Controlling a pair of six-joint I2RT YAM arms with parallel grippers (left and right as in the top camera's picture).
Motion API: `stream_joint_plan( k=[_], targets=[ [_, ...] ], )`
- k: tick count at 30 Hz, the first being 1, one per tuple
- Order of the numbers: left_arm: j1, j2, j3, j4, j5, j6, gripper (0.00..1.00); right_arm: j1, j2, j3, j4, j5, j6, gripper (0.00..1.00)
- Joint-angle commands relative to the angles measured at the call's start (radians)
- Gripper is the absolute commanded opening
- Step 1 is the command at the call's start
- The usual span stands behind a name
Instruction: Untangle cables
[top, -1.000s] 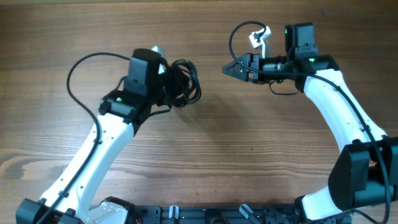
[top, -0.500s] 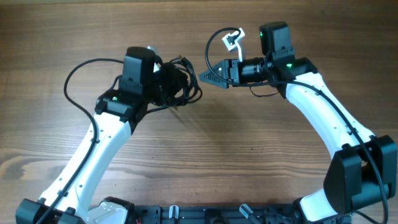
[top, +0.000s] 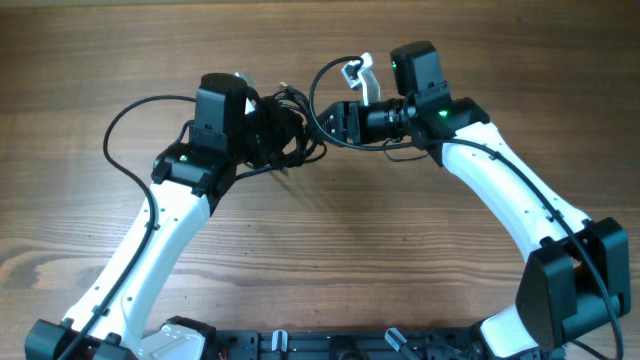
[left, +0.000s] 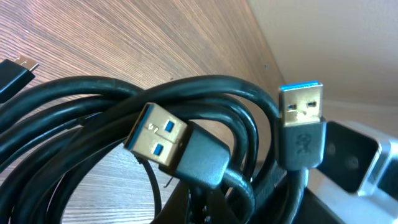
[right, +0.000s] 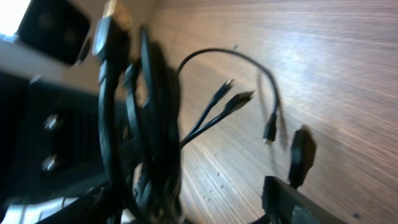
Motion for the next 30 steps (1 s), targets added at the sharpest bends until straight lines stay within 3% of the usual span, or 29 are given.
stream_joint_plan(
  k=[1, 7, 11, 17, 21, 27, 30],
  targets=[
    [0.006, -0.003, 0.012, 0.023, 0.078, -0.010, 0.04, 0.003, 0.015, 0.021, 0.028, 0.089, 0.069, 0.70],
    [0.006, -0.003, 0.012, 0.106, 0.201, -0.010, 0.04, 0.003, 0.016, 0.021, 0.066, 0.108, 0.100, 0.69],
    [0.006, -0.003, 0.012, 0.156, 0.262, -0.043, 0.04, 0.006, 0.017, 0.020, 0.065, 0.127, 0.131, 0.61],
    [0.006, -0.003, 0.012, 0.237, 0.337, -0.044, 0.04, 0.029, 0.017, 0.020, 0.094, 0.129, 0.161, 0.59],
    [0.006, -0.003, 0.012, 0.254, 0.380, -0.065, 0.04, 0.040, 0.017, 0.021, 0.093, 0.186, 0.215, 0.48],
    [0.055, -0.003, 0.012, 0.381, 0.534, -0.065, 0.04, 0.018, 0.017, 0.021, -0.010, 0.351, 0.243, 0.17],
    [0.122, -0.003, 0.012, 0.373, 0.570, -0.058, 0.04, -0.019, 0.017, 0.020, -0.045, 0.361, 0.233, 0.04]
  ],
)
